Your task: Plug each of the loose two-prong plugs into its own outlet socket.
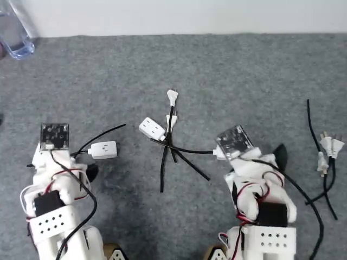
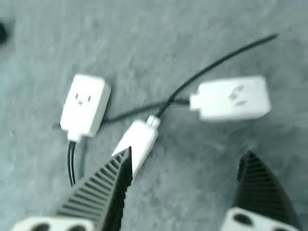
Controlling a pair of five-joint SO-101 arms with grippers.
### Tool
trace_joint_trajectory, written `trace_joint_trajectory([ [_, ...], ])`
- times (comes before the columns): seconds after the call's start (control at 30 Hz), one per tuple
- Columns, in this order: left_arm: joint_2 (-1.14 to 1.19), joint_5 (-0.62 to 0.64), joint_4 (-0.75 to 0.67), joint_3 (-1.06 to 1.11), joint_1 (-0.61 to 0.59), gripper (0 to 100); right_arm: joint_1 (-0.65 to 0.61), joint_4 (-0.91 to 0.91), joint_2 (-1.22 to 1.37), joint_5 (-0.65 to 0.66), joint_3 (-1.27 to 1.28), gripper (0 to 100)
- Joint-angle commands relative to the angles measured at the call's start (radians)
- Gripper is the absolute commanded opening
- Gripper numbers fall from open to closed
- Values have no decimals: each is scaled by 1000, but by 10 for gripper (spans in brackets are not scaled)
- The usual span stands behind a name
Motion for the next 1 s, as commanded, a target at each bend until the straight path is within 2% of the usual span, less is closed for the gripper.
trace_joint_trajectory([
  [0.0,-12,-54,-28,31,-40,335,-81,30,197,-40,-175,422],
  [0.13,-12,-103,-63,99,-64,335,-88,35,527,-103,-350,422],
  [0.27,-12,-115,-75,111,-64,335,-94,30,788,-95,-493,422],
  [0.53,-12,-115,-81,110,-66,335,-77,151,1132,166,-740,422],
  [0.67,-12,-115,-81,110,-61,335,-74,153,1216,416,-770,422],
  [0.73,-12,-115,-81,110,-63,335,-73,130,1250,499,-775,422],
  [0.97,-12,-118,-83,111,-64,335,-65,91,1429,525,-867,422],
])
